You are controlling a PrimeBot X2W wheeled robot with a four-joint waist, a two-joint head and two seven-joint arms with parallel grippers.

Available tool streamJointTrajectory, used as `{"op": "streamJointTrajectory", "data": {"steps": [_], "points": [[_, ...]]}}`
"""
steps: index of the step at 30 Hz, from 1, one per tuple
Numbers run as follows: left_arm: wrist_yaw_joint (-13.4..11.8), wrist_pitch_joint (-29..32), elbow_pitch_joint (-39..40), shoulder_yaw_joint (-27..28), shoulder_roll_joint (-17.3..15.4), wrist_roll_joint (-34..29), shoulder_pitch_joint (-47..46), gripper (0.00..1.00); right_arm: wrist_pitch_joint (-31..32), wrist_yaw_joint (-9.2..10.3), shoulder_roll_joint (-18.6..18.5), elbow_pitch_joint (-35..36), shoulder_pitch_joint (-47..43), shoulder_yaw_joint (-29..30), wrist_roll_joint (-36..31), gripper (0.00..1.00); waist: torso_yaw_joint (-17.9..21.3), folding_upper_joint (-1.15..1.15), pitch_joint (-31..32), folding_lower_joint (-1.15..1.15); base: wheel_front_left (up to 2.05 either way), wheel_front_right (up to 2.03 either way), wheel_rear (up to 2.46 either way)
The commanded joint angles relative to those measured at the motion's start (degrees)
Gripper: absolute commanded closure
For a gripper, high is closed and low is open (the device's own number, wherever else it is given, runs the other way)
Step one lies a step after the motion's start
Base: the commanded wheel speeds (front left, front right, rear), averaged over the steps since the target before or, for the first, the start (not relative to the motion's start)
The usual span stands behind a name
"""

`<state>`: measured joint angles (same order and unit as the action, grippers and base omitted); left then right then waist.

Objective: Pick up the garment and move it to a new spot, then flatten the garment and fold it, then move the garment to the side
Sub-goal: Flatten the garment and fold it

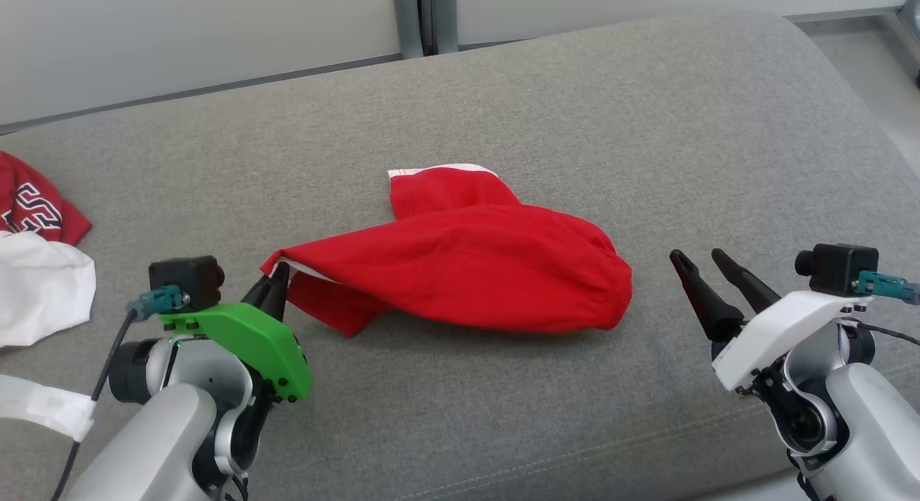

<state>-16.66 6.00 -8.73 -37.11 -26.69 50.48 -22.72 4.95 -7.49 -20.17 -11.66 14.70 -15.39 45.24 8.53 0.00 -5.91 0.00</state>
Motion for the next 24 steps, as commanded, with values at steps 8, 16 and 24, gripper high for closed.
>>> {"op": "streamJointTrajectory", "data": {"steps": [8,16,24], "points": [[3.3,4.1,-13.9,1.6,1.1,3.0,-8.4,1.00,0.3,0.00,-0.2,1.1,4.4,-5.2,1.8,0.00,4.9,0.00,-3.8,0.00,0.00,0.00,0.00],[5.7,6.6,-27.4,3.1,-0.6,4.3,-14.8,1.00,-0.8,0.00,-0.2,1.4,7.9,-11.1,2.8,0.00,9.4,0.00,-7.2,0.00,0.00,0.00,0.00],[8.6,3.6,-33.4,3.2,0.9,4.7,-15.5,0.00,-3.4,0.00,-1.4,0.7,7.9,-15.7,3.3,0.00,9.7,0.00,-7.2,0.00,0.00,0.00,0.00]]}}
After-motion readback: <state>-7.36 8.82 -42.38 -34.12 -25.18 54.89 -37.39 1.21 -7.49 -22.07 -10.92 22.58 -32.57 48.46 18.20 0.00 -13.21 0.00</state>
